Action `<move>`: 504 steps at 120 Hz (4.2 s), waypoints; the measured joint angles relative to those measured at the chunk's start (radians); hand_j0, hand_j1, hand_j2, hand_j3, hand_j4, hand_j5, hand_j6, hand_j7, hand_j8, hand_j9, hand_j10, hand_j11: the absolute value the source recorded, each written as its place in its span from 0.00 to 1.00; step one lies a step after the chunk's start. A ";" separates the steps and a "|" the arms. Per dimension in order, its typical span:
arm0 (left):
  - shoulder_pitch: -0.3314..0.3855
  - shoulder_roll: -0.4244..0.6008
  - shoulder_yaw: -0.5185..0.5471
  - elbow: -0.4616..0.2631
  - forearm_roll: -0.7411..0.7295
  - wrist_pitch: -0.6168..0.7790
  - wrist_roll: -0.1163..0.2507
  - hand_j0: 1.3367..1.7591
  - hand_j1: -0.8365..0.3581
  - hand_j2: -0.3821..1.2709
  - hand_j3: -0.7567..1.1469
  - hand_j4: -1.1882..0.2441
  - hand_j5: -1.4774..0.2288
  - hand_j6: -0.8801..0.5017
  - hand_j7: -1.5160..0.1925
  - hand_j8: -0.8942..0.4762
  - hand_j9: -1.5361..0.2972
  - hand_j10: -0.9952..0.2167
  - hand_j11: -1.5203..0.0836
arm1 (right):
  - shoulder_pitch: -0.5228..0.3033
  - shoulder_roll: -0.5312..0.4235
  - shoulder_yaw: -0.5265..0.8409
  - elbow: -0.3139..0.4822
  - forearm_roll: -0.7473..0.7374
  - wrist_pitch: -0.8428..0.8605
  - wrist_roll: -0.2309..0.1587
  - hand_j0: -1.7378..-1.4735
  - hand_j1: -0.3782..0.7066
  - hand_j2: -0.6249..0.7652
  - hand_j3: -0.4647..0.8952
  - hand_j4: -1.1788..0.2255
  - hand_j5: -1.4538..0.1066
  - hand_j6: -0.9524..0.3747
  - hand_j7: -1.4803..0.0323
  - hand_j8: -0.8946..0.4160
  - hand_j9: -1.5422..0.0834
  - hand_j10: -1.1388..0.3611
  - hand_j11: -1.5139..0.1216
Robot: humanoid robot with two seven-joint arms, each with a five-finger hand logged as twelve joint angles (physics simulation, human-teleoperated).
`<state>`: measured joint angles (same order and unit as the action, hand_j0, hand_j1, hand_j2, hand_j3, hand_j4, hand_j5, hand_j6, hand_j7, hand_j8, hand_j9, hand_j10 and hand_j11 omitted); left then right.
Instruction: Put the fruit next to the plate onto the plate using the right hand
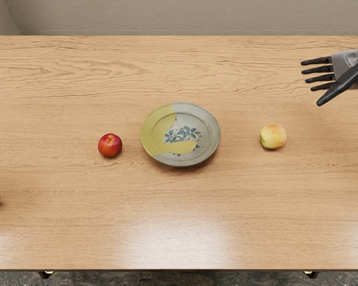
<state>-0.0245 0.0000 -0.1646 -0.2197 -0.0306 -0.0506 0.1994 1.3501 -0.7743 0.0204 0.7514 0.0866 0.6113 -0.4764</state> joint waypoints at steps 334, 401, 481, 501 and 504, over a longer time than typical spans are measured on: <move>0.000 0.000 0.000 0.000 0.000 0.000 0.000 0.76 0.99 0.23 0.40 0.83 0.87 0.64 0.89 0.65 0.84 0.82 0.95 | 0.256 0.520 -0.706 0.453 -0.157 -1.098 -0.134 0.30 0.21 0.43 0.34 0.72 0.79 0.59 0.83 0.55 0.81 0.65 0.79; 0.000 0.000 0.000 0.000 0.000 0.000 0.000 0.76 0.99 0.23 0.40 0.83 0.87 0.64 0.89 0.65 0.84 0.82 0.95 | 0.224 0.537 -0.704 0.415 -0.159 -1.099 -0.134 0.31 0.54 0.65 0.34 0.40 0.43 0.34 0.45 0.40 0.45 0.39 0.43; 0.000 0.000 0.000 0.000 0.000 0.000 0.000 0.76 0.99 0.23 0.40 0.83 0.87 0.64 0.89 0.65 0.84 0.82 0.95 | 0.147 0.234 -0.143 0.416 -0.196 -0.802 -0.133 0.33 0.61 0.76 0.34 0.38 0.14 0.46 0.25 0.55 0.23 0.49 0.20; 0.000 0.000 0.000 0.000 0.000 0.000 0.000 0.76 0.99 0.23 0.40 0.83 0.87 0.64 0.89 0.65 0.84 0.82 0.95 | 0.110 0.348 -0.012 0.400 -0.197 -0.747 -0.134 0.33 0.62 0.76 0.34 0.39 0.12 0.47 0.25 0.56 0.22 0.49 0.20; 0.000 0.000 0.000 0.000 0.000 0.000 0.000 0.76 0.99 0.23 0.40 0.83 0.87 0.64 0.89 0.65 0.84 0.82 0.95 | 0.108 0.369 -0.005 0.391 -0.199 -0.745 -0.134 0.33 0.62 0.76 0.34 0.39 0.12 0.47 0.25 0.56 0.22 0.50 0.20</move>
<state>-0.0245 0.0000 -0.1646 -0.2196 -0.0304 -0.0506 0.1993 1.4579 -0.4055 0.0150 1.1425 -0.1121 -0.1333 -0.6109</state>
